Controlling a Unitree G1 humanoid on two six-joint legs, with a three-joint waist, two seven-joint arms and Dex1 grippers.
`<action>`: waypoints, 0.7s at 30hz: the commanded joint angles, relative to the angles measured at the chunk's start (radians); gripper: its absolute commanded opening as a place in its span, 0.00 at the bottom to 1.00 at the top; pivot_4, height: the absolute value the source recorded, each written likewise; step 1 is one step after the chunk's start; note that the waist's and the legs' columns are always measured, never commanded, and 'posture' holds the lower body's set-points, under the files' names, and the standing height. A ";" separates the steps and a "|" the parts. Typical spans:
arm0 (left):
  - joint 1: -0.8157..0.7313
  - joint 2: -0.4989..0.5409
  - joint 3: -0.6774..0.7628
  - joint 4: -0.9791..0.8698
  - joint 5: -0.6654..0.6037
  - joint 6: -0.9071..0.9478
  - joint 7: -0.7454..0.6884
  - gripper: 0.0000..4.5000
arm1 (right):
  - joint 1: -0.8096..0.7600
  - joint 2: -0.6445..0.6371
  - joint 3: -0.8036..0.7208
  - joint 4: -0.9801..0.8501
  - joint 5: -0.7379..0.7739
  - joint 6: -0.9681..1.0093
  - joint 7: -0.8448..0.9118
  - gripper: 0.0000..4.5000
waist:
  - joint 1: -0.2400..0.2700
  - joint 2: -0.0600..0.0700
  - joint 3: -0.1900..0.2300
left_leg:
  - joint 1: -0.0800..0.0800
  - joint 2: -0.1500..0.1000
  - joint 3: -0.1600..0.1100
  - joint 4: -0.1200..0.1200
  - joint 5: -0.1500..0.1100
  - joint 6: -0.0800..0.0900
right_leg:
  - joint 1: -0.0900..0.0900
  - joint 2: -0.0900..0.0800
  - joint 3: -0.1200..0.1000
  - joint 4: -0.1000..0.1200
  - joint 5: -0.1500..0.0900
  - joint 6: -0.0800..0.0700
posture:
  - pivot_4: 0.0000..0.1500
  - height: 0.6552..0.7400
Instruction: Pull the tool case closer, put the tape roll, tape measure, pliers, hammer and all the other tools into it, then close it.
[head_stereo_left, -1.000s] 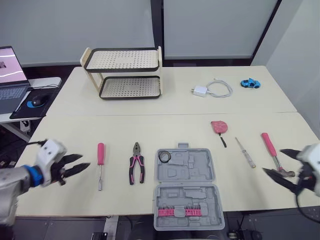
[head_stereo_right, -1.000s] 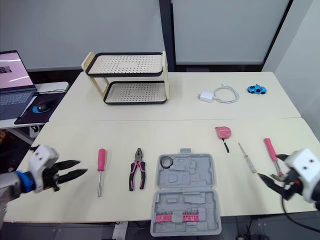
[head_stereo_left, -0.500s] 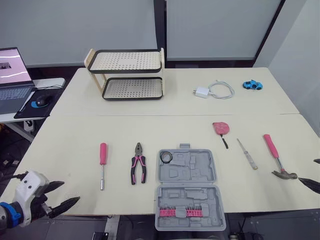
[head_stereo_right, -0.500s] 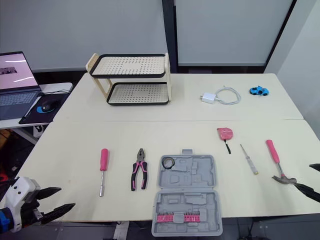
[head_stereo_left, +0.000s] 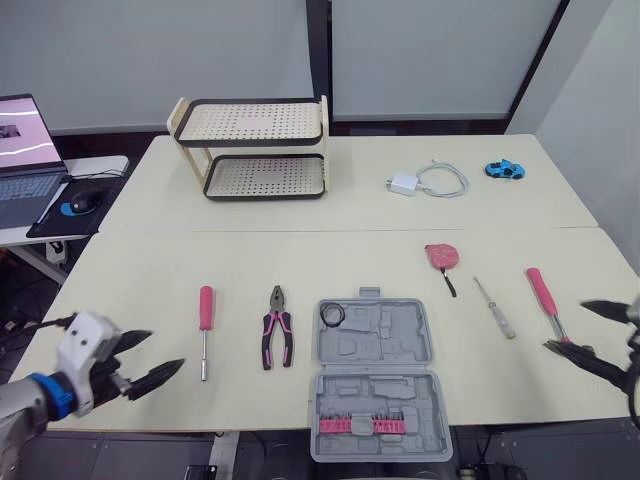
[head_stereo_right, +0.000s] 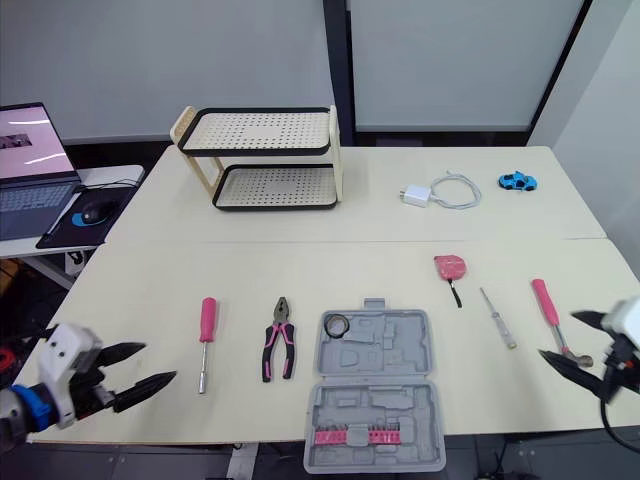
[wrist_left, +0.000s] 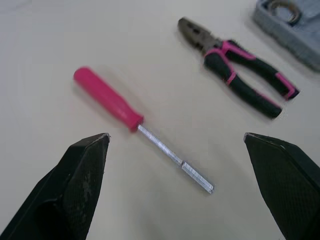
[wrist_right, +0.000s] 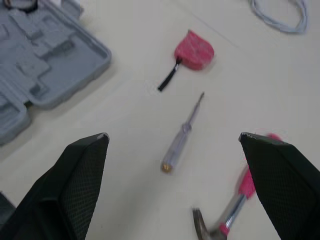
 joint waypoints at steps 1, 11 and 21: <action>-0.085 0.001 -0.078 -0.098 -0.044 0.037 0.015 1.00 | -0.084 0.011 0.087 -0.078 0.014 0.092 -0.115 1.00 | 0.000 0.000 0.000 | 0.000 0.000 0.000 0.000 0.000 0.000 | 0.000 0.000 0.000 0.000 0.000 0.000 | 1.00 1.00; -0.419 -0.081 -0.419 -0.147 -0.052 0.078 0.008 1.00 | -0.402 0.167 0.471 -0.010 -0.129 0.279 -0.452 1.00 | -0.004 0.000 0.000 | -0.003 -0.001 0.000 0.001 0.000 -0.001 | -0.004 0.001 0.001 0.001 0.000 0.000 | 1.00 1.00; -0.572 -0.170 -0.588 -0.119 -0.004 0.060 0.037 1.00 | -0.619 0.366 0.625 0.390 -0.283 0.155 -0.599 1.00 | -0.007 0.000 0.000 | -0.011 -0.003 0.000 0.003 0.003 -0.005 | -0.013 0.001 0.001 0.003 0.001 0.001 | 1.00 1.00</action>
